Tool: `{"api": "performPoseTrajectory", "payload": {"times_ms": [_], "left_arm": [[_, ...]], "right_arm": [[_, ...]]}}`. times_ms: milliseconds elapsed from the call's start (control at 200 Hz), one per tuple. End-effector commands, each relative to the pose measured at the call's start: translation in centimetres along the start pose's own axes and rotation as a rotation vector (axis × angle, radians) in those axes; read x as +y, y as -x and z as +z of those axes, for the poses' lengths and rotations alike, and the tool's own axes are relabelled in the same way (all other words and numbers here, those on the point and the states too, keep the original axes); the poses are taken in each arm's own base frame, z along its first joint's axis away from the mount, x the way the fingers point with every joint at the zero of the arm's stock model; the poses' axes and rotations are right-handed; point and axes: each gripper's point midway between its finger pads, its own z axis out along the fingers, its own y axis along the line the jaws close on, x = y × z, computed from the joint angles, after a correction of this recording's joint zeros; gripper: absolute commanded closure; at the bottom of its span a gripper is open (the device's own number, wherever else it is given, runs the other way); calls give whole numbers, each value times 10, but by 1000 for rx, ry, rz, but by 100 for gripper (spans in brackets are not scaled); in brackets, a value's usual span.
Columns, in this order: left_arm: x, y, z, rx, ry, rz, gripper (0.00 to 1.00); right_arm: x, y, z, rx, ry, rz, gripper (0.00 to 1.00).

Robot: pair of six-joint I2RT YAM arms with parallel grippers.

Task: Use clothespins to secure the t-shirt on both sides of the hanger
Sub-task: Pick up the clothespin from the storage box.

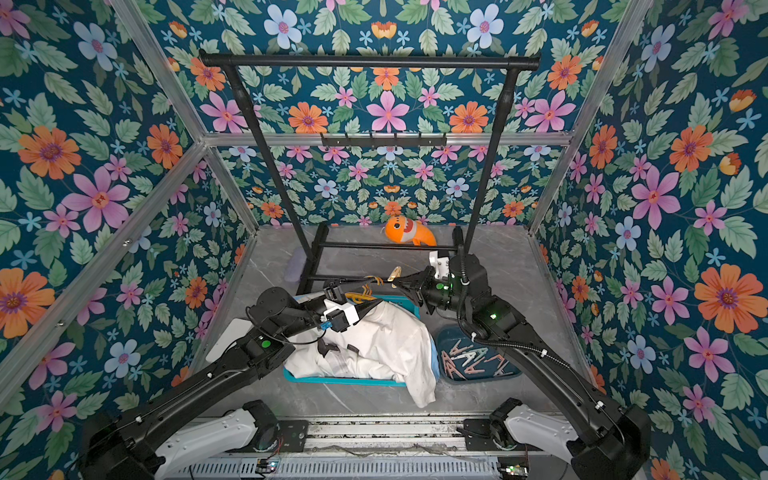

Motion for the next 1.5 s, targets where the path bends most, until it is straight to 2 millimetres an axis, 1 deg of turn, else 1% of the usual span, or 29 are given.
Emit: {"api": "performPoseTrajectory", "payload": {"times_ms": [0,95,170,250,410,535,605,730,821,936,1006,1316,1416,1496], "left_arm": [[-4,-5,0,24,-22,62,55],[-5,-8,1,42,-35,56,59],[-7,-9,3,47,-51,42,59],[-5,-8,3,45,-46,35,59],[-3,-7,5,41,-43,13,68],[0,-1,5,20,-33,4,68],[-1,1,4,8,-38,15,75],[-3,-1,3,19,-46,25,76],[-4,-1,3,21,-54,30,81],[-3,0,3,18,-51,32,81],[-3,0,3,18,-55,37,87],[-5,1,3,21,-71,42,91],[-6,1,4,36,-96,28,100],[-7,-1,5,48,-111,27,100]], "right_arm": [[3,-7,4,24,8,-12,100],[3,-16,6,46,2,-35,100],[5,-20,6,58,8,-55,100],[6,-25,6,69,9,-67,100],[8,-28,5,72,16,-79,100],[8,-32,5,86,17,-85,100],[7,-32,4,83,11,-82,100],[6,-33,3,82,11,-82,100],[5,-34,4,86,8,-80,100],[6,-37,5,94,8,-84,100],[5,-37,5,94,4,-84,100],[4,-38,5,97,-2,-86,100],[4,-38,5,94,1,-89,100],[4,-37,5,88,-1,-89,100]]}}
